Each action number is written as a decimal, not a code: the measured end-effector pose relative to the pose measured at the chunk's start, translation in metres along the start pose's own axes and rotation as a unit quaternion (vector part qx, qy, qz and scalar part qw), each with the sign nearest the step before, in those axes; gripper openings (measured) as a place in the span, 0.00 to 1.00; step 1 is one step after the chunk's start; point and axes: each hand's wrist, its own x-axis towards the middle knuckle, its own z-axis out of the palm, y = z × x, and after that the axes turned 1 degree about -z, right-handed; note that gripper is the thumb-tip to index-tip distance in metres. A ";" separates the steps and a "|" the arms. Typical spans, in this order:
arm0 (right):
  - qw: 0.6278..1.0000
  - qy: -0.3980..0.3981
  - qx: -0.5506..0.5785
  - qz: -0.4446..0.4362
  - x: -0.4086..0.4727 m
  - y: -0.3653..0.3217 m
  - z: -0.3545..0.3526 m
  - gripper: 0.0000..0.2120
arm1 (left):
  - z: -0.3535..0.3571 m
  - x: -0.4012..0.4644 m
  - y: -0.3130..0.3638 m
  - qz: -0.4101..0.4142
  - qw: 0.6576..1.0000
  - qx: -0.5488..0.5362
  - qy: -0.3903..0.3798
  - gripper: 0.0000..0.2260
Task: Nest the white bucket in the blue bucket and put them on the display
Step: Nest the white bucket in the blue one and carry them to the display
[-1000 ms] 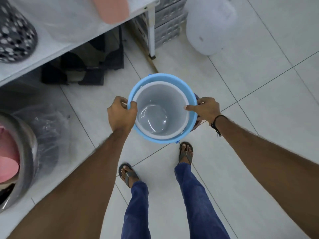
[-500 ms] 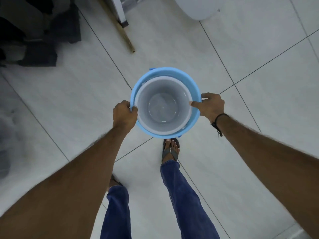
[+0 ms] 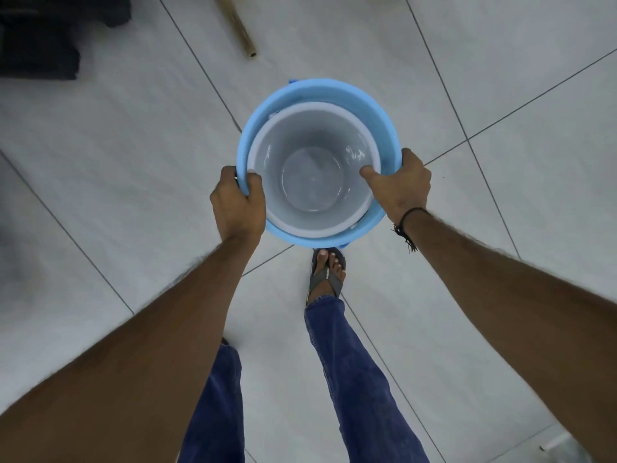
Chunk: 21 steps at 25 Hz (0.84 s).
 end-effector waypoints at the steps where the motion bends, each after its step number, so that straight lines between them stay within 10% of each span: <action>1: 1.000 -0.014 0.008 0.010 -0.001 -0.002 -0.005 0.20 | -0.005 -0.001 0.004 0.010 1.000 0.003 0.002 0.08; 8: 0.865 -0.297 0.237 0.326 -0.014 0.002 -0.005 0.50 | -0.009 -0.005 -0.006 -0.096 0.990 0.043 -0.093 0.12; 21: 0.902 -0.134 0.284 0.297 -0.025 0.023 -0.013 0.24 | -0.018 -0.021 -0.002 -0.074 0.987 0.075 -0.124 0.10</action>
